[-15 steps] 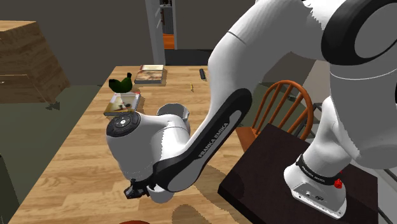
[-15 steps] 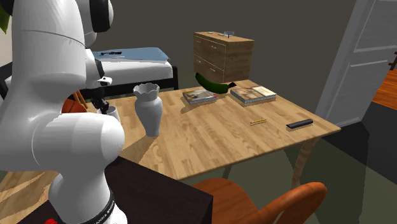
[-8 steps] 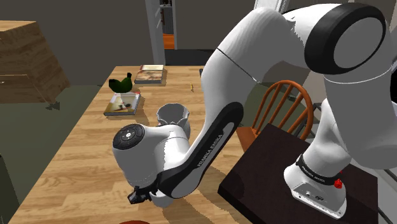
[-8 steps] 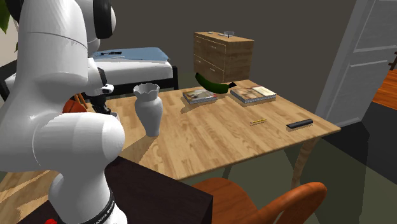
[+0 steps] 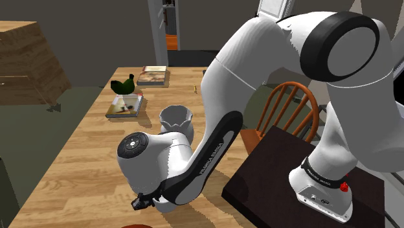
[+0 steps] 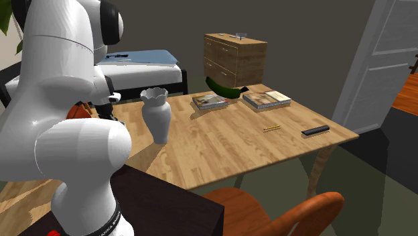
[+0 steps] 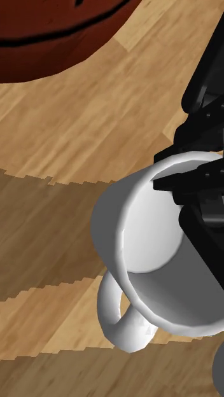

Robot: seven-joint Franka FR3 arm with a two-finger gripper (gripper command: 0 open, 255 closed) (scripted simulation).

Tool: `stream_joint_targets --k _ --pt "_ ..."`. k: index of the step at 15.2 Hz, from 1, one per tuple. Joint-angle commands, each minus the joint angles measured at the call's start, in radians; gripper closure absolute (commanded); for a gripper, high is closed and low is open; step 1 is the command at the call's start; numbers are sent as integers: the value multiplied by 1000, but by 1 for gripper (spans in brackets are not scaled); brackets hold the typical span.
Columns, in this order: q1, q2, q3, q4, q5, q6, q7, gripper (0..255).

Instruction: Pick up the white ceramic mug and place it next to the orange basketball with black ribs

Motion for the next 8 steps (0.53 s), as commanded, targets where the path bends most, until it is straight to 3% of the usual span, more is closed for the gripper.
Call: stream_joint_targets --k 1,3,4,8 --pt "0 0 0 0 0 1 0 255" --pt "0 0 0 0 0 1 0 255" --pt "0 0 0 0 0 1 0 0" --pt "0 0 0 0 0 1 0 0"
